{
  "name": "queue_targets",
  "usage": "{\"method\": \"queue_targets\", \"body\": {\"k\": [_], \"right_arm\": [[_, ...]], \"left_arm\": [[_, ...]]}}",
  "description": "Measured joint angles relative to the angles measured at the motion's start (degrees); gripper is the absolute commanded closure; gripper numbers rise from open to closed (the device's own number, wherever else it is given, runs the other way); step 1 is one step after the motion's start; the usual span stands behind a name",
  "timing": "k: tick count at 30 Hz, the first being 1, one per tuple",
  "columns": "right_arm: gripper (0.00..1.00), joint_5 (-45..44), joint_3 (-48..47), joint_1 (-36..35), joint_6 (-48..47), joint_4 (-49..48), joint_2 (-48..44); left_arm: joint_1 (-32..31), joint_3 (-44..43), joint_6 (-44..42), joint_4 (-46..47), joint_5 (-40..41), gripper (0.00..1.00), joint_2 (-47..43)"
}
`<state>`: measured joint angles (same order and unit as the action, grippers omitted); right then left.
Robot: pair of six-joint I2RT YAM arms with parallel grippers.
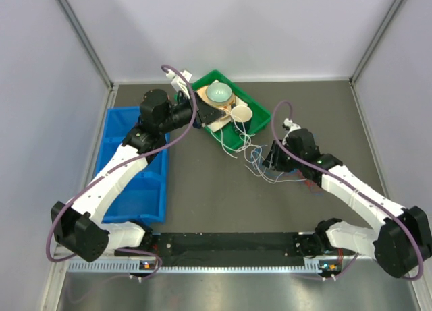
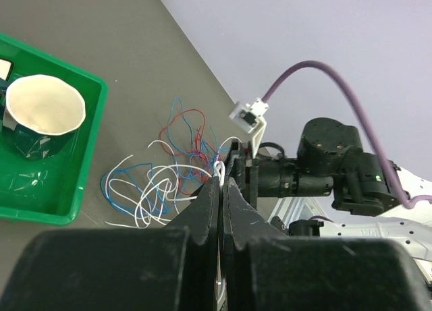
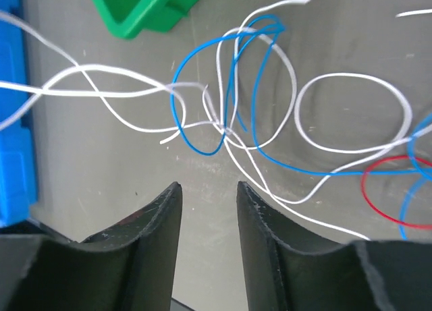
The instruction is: Untangle the cables
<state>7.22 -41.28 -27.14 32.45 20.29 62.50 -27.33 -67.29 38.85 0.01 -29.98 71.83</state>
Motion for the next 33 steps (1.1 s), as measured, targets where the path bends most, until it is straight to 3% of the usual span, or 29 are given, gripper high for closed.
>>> {"method": "queue_targets", "body": {"k": [15, 18, 21, 22, 26, 33], "right_arm": [[0.65, 2.1, 0.39, -1.97, -4.96, -9.49, 9.03], [0.73, 2.45, 0.37, -2.49, -5.22, -10.54, 11.43], [1.0, 2.71, 0.37, -2.99, -5.4, -11.32, 12.96], [1.0, 2.69, 0.37, -3.04, -5.51, -11.37, 13.03], [1.0, 1.22, 0.83, -3.15, -4.79, -11.87, 11.34], [1.0, -4.92, 1.6, -2.86, -4.42, -6.14, -3.63]], "left_arm": [[0.0, -0.13, 0.02, 0.02, 0.0, 1.0, 0.07], [0.0, -0.13, 0.02, 0.02, 0.02, 1.0, 0.07], [0.0, -0.13, 0.02, 0.02, 0.02, 1.0, 0.09], [0.0, -0.13, 0.02, 0.02, 0.02, 1.0, 0.09], [0.0, -0.13, -0.35, -0.07, 0.35, 1.0, 0.09], [0.55, -1.25, -3.96, -3.13, 4.48, 1.0, 0.11]]}}
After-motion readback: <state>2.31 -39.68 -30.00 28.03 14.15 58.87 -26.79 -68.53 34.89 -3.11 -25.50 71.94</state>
